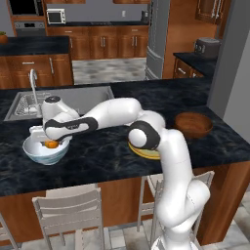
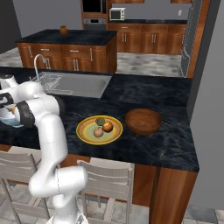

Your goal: Take the fruits from the plate on the dining counter and place two fruits in each bowl.

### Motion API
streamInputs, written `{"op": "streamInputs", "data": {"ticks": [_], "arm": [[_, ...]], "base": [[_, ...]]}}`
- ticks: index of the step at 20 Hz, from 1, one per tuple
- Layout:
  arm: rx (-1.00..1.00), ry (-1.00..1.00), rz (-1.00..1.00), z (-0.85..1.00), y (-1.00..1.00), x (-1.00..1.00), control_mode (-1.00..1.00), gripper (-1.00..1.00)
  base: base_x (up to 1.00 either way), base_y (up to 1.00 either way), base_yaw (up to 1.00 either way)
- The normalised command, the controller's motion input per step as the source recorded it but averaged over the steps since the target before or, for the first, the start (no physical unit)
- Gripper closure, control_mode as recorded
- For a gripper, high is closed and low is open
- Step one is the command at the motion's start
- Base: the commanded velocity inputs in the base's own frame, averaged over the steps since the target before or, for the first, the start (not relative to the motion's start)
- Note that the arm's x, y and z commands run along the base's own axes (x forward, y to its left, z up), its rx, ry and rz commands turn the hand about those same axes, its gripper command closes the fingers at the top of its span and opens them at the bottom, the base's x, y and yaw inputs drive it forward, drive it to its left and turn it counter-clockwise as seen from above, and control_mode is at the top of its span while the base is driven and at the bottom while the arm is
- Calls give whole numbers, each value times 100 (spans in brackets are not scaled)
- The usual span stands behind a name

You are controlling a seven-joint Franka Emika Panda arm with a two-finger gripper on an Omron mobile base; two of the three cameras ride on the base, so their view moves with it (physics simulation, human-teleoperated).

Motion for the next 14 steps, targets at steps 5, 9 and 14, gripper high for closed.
{"op": "streamInputs", "data": {"ticks": [5,9,14], "arm": [[0,2,0,0,13,5,-100,-100],[0,4,0,-1,7,0,-100,-100],[-2,2,0,-1,2,0,-100,-100]], "base": [[0,0,0],[0,0,0],[0,0,0]]}}
